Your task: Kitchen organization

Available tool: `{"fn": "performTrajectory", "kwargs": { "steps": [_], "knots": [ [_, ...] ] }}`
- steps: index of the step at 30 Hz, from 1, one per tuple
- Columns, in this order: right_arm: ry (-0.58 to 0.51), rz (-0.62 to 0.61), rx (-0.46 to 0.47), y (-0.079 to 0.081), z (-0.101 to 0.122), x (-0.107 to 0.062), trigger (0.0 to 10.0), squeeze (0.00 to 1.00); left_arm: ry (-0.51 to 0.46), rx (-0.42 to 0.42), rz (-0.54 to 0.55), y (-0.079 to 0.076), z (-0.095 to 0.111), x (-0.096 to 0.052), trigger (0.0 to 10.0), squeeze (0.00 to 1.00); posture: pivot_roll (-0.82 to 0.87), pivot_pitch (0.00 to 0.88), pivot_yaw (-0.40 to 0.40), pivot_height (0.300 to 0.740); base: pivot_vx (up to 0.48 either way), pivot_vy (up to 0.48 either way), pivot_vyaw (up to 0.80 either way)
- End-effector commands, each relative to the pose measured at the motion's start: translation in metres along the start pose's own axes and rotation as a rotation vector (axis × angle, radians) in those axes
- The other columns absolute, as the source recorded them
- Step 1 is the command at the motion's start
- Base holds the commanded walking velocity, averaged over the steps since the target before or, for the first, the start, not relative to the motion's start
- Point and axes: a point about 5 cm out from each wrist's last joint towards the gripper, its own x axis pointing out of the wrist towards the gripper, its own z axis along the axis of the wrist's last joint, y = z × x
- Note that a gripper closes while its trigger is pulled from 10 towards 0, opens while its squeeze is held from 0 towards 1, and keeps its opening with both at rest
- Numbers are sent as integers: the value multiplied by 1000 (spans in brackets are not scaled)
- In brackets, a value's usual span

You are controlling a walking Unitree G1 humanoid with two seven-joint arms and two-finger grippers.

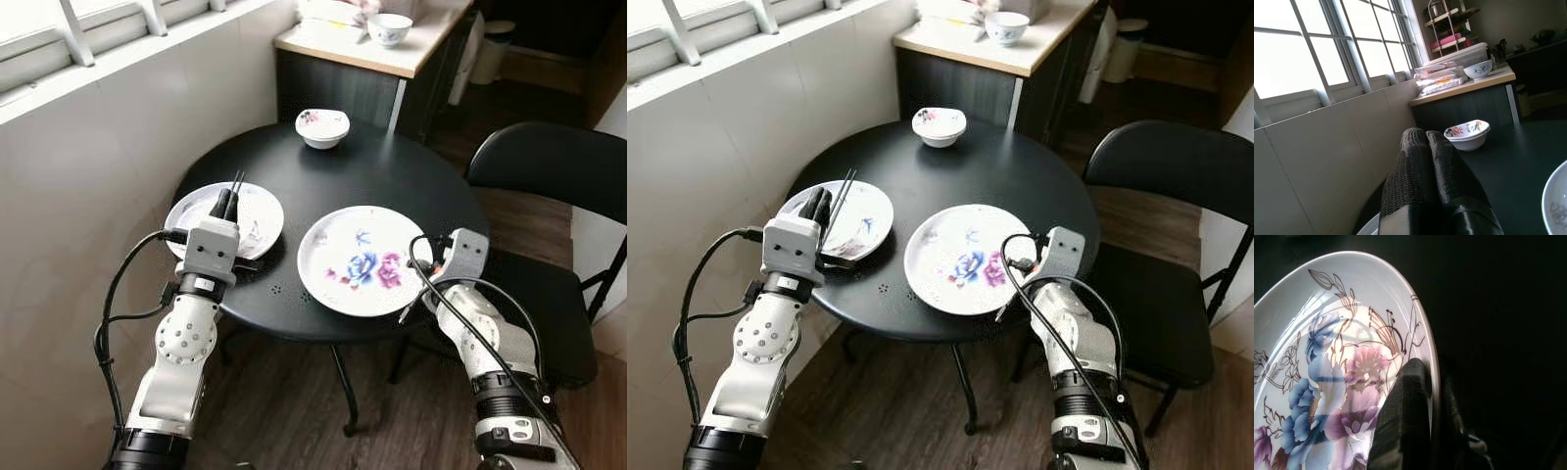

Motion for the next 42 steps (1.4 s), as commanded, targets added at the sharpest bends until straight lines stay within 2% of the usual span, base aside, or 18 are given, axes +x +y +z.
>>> {"fn": "performTrajectory", "kwargs": {
  "steps": [1, 4, 6, 7, 8, 10, 16, 17, 23, 31, 32, 40, 42],
  "knots": [
    [-70, -123, -76, -14, 8, -4, 0, 0, 15, 12, -3, 0, -2, 0, 10000, 0, -35, 3, -34, 740, 0, 0, 0],
    [-251, -238, -152, -25, 31, -13, 0, 0, 15, 12, -4, -1, -2, 0, 10000, 0, -36, 3, -36, 740, 0, 0, 0],
    [-272, -246, -156, -25, 33, -14, 0, 0, 15, 12, -3, -1, -2, 0, 10000, 0, -36, 3, -36, 740, 0, 0, 0],
    [-346, -223, -140, -22, 41, -18, 0, 0, 15, 12, -2, -1, -2, 0, 10000, 0, -36, 3, -36, 740, 0, 0, 0],
    [-346, -223, -140, -22, 41, -18, 0, 0, 15, 12, -2, -1, -2, 0, 10000, 0, -36, 3, -36, 740, 0, 0, 0],
    [-451, -114, -123, -6, 54, -22, 0, 0, 15, 13, -2, -1, -2, 0, 10000, 0, -36, 2, -35, 740, 0, 0, 0],
    [-670, 76, -140, 27, 76, -39, 0, 0, 16, 16, -2, -1, -2, 0, 10000, 0, -32, 0, -35, 740, 0, 0, 0],
    [-670, 76, -140, 27, 76, -39, 0, 0, 16, 16, -2, -1, -2, 0, 10000, 0, -32, 0, -35, 740, 0, 0, 0],
    [-943, 121, -227, 39, 99, -65, 0, 0, 18, 20, -2, -1, -3, -1, 10000, 0, -29, 0, -36, 740, 0, 0, 525],
    [-1022, 185, -289, 48, 99, -72, 0, 0, 58, 28, 2, 0, -9, -2, 10000, 0, -30, 0, -36, 740, 0, 0, 798],
    [-1031, 232, -298, 54, 97, -74, 0, 0, 60, 20, 10, 1, -10, -1, 10000, 0, -29, 0, -36, 740, 0, 0, 800],
    [-935, 394, -162, 65, 85, -70, 0, 0, 65, 17, 10, 0, -11, -2, 10000, 0, -28, 0, -36, 740, 0, 0, 800],
    [-920, 422, -160, 67, 83, -69, 0, 39, 67, 17, 10, 0, -11, -3, 10000, 0, -28, 0, -36, 740, 0, 0, 800]
  ]
}}
